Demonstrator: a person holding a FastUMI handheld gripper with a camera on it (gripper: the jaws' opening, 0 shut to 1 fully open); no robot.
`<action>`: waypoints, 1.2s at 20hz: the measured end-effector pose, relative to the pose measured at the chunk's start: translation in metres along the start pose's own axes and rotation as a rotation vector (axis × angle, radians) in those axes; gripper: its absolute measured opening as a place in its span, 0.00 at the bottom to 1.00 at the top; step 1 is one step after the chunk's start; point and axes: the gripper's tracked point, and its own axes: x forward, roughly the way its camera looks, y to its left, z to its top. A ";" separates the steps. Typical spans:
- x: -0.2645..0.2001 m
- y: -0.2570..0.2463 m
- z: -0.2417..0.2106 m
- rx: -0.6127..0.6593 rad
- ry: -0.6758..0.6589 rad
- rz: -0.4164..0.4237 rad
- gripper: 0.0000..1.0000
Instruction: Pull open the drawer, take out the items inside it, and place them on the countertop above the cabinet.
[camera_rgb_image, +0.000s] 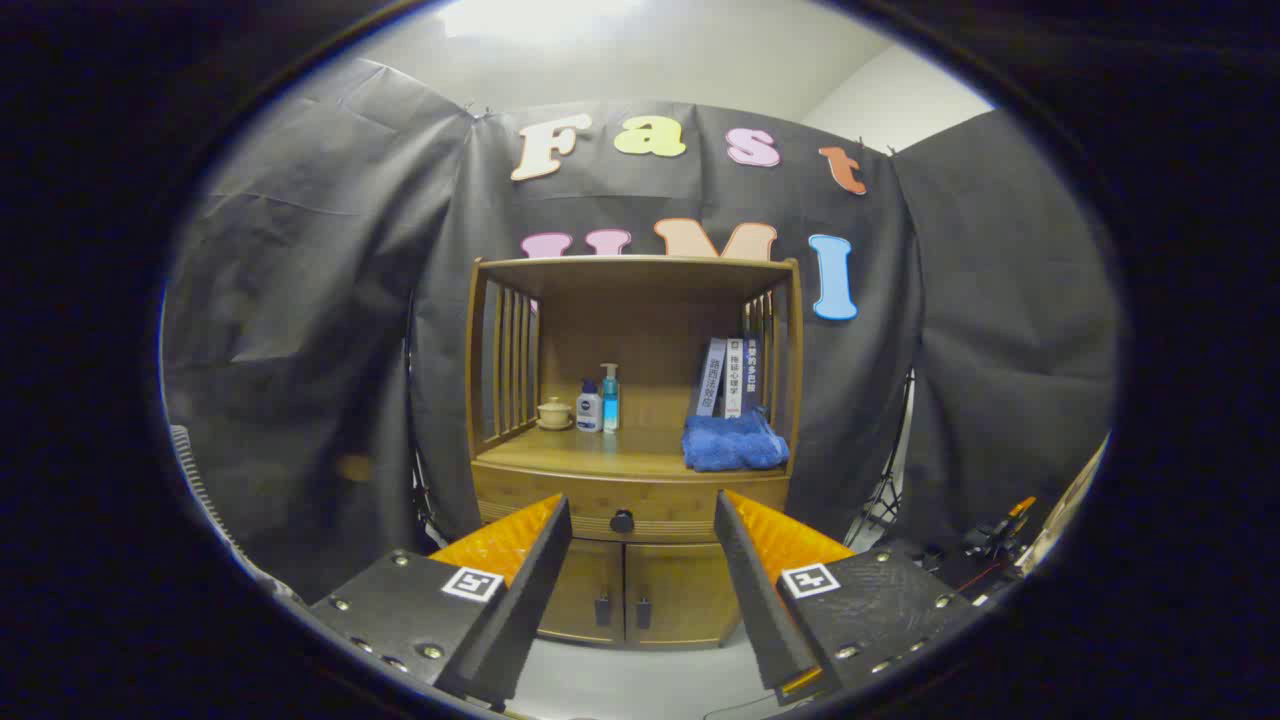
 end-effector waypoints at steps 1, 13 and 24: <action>0.002 0.000 -0.001 -0.001 0.002 -0.001 0.86; 0.043 0.003 -0.012 -0.033 0.022 -0.021 0.86; 0.198 0.045 -0.108 0.092 0.188 0.056 0.86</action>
